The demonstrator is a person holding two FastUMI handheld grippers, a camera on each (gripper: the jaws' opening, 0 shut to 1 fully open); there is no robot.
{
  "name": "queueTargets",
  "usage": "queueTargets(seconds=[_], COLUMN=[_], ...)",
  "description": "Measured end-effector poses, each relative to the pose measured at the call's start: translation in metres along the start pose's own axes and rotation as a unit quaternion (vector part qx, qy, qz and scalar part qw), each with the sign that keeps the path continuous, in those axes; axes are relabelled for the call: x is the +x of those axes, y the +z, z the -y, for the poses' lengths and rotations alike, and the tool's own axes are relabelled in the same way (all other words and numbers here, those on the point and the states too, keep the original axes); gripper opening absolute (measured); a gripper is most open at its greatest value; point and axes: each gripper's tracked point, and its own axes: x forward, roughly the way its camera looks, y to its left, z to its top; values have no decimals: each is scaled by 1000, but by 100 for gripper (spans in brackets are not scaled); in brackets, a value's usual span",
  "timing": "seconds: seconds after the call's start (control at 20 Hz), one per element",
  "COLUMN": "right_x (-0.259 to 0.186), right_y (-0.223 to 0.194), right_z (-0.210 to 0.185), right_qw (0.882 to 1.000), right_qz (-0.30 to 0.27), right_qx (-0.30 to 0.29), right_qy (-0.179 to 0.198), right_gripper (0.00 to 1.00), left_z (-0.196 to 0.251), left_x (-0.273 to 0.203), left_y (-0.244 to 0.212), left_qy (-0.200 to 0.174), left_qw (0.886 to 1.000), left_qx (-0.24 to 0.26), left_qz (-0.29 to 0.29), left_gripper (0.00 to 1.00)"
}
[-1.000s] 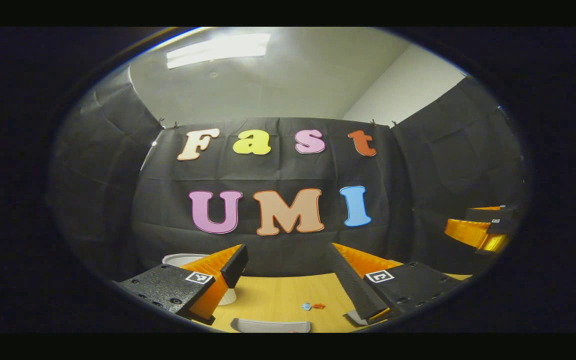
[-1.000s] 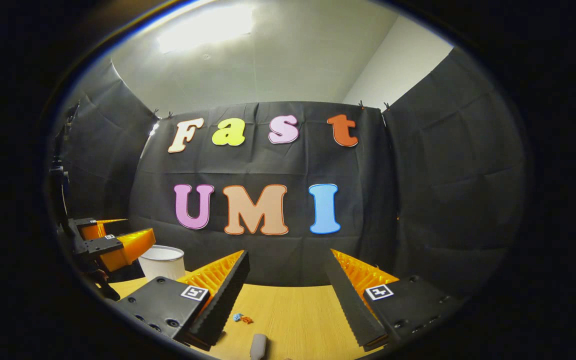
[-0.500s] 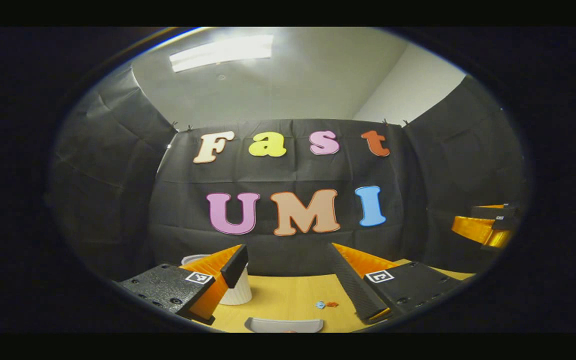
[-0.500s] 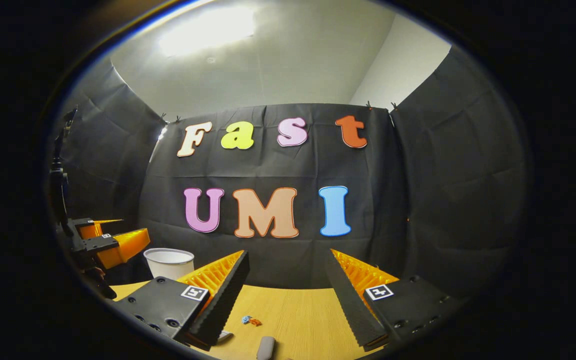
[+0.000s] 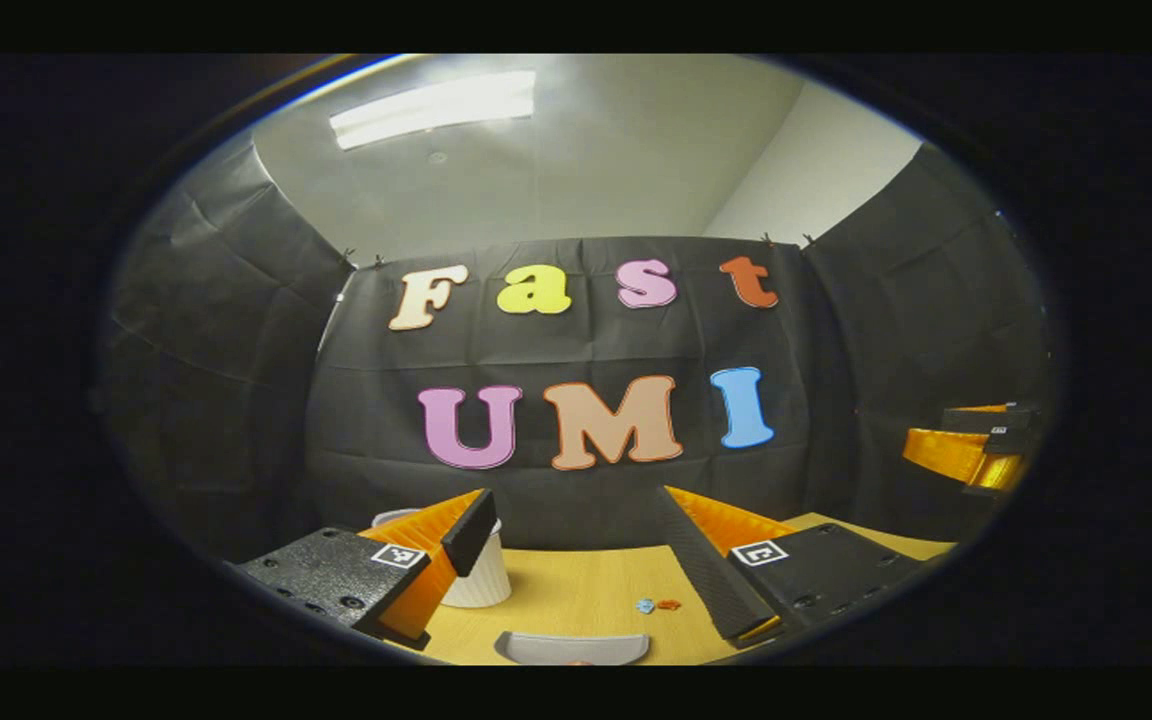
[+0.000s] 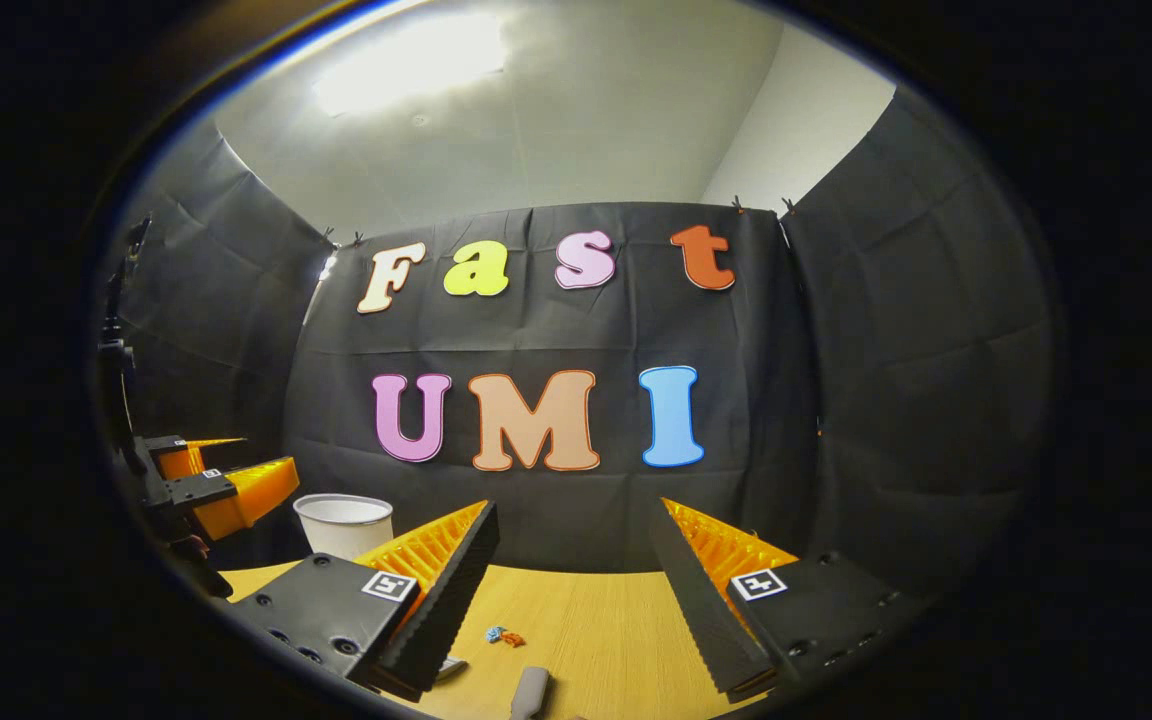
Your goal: Pick up the small broom and dustpan from the desktop, sweep the trash into the dustpan with the broom, and then empty the trash into the garbage bin.
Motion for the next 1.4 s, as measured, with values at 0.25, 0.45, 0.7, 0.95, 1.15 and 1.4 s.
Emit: queueTargets(seconds=[0.25,0.45,0.7,0.95,1.15,1.4], right_x=[-4,3,13,18,10,-6], right_y=[-12,-45,-107,-169,-228,-302], right_z=[8,2,-17,-40,-51,-50], right_qw=[1000,997,983,967,944,895], right_qz=[-7,-64,-169,-248,-323,-441], right_qx=[12,37,53,32,3,-32], right_qy=[14,36,49,57,61,54], right_gripper=[98,98,99,99,99,96], left_z=[2,2,2,-11,-19,-29], left_x=[-12,-20,-24,-37,-64,-103], left_y=[-9,-30,-99,-176,-246,-318], left_qy=[25,28,1,-14,-13,-1], left_qw=[1000,998,989,969,941,895], left_qx=[1,23,31,44,43,57], left_qz=[-19,-49,-144,-242,-334,-442], left_gripper=[95,95,99,95,95,95])
